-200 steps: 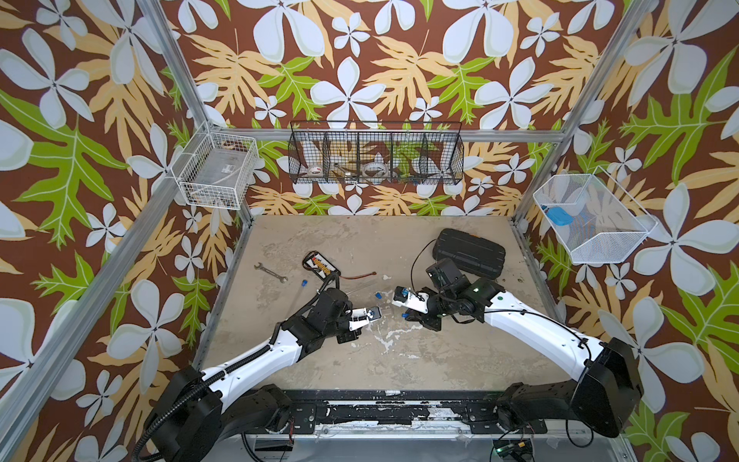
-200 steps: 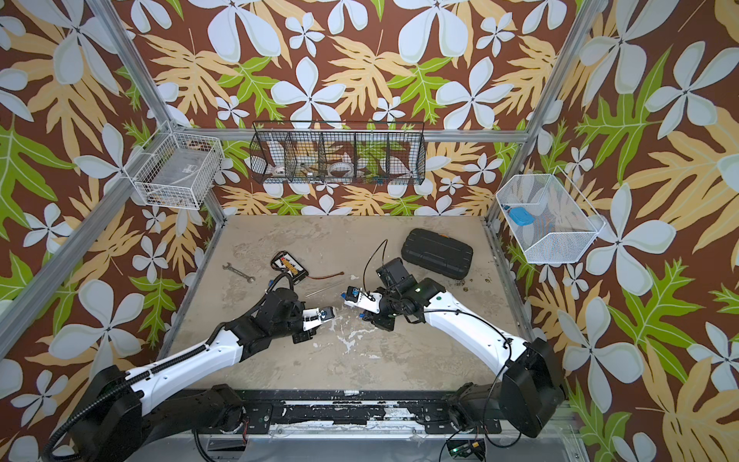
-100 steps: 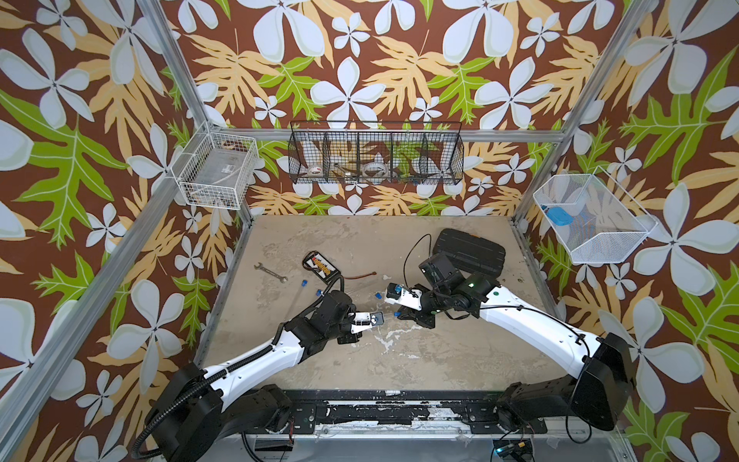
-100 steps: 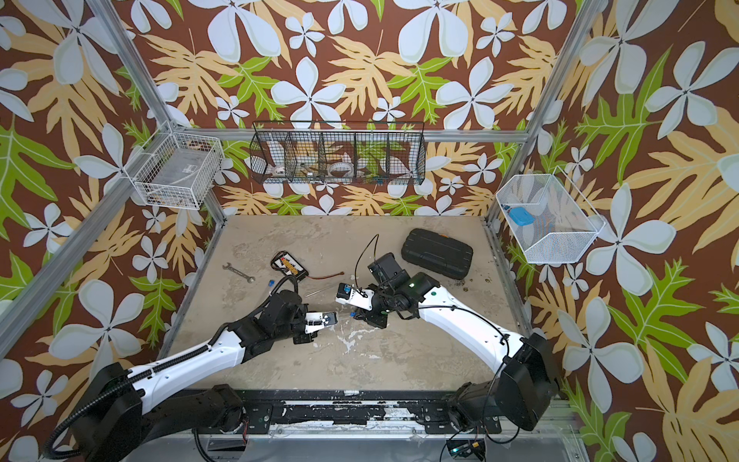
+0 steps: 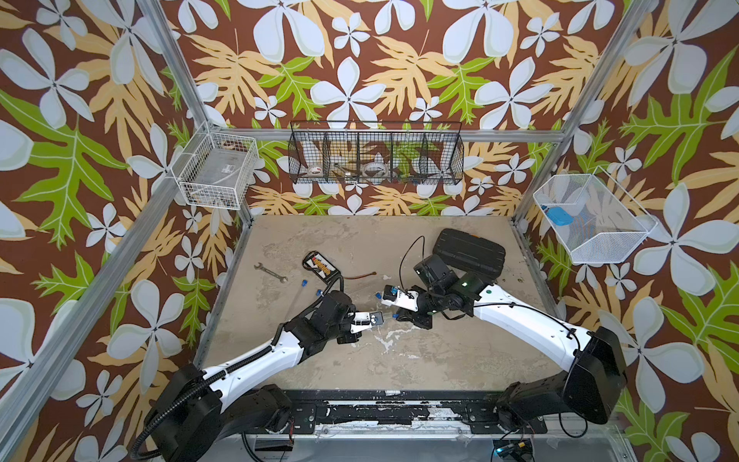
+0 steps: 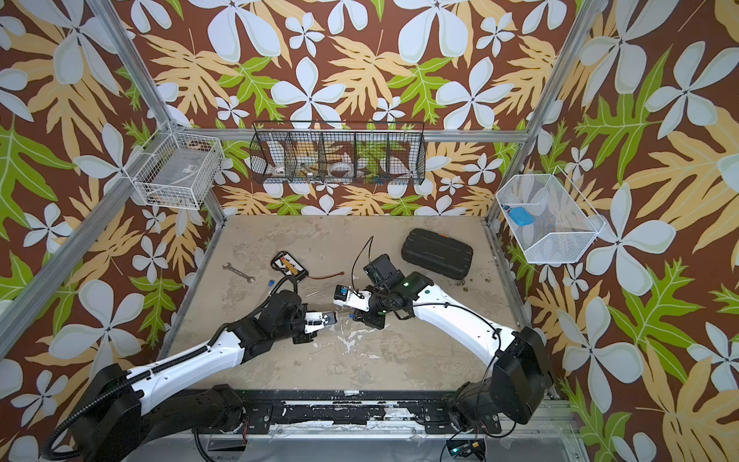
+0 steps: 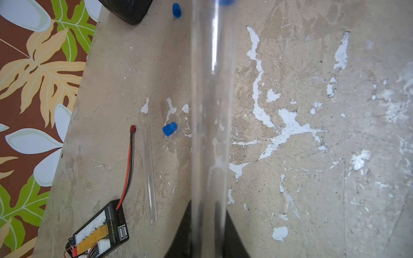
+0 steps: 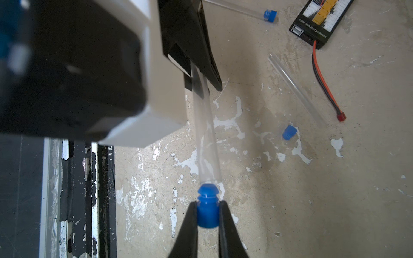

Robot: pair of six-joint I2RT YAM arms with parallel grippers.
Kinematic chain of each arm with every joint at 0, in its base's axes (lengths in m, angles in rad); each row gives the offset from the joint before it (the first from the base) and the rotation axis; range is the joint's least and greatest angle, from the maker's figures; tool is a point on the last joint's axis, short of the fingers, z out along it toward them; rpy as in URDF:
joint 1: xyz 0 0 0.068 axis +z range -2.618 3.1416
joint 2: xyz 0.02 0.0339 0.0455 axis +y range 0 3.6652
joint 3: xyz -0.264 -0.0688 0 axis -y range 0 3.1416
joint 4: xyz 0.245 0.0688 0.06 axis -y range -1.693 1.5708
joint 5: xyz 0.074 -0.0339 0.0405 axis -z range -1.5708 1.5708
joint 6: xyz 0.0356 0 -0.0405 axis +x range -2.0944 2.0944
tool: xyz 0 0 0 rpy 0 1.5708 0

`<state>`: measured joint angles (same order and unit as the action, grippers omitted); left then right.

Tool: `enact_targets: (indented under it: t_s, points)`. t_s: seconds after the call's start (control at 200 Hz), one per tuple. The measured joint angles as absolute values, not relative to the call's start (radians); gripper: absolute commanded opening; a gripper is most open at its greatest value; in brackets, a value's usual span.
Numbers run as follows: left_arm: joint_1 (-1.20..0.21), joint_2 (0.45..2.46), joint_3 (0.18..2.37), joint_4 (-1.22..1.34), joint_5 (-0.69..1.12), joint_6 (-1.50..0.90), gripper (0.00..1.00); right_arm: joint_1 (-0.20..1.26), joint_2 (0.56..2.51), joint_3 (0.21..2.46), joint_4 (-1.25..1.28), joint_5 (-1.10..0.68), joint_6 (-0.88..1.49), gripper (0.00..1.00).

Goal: Insert stoppers into test tubes
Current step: Pick up the stopper from the center of the board, then insert the stopper into the test tube.

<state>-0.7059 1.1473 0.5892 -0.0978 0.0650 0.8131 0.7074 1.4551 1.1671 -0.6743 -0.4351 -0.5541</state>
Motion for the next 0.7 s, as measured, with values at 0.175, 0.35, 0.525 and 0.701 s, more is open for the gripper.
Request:
enact_targets:
  t_s: [0.175, 0.35, 0.525, 0.701]
  points:
    - [-0.709, 1.147, 0.589, -0.099, 0.065, 0.813, 0.0, 0.715, 1.467, 1.18, -0.673, -0.43, -0.554, 0.13]
    - [-0.717, 1.147, 0.59, -0.104, 0.049, 0.82, 0.0, 0.723, 1.487, 1.197, -0.685, -0.419, -0.554, 0.13]
    - [-0.758, 1.146, 0.596, -0.126, -0.02, 0.862, 0.0, 0.739, 1.521, 1.234, -0.743, -0.401, -0.559, 0.07]
    - [-0.81, 1.118, 0.605, -0.131, -0.121, 0.911, 0.0, 0.739, 1.544, 1.291, -0.807, -0.417, -0.55, 0.03]
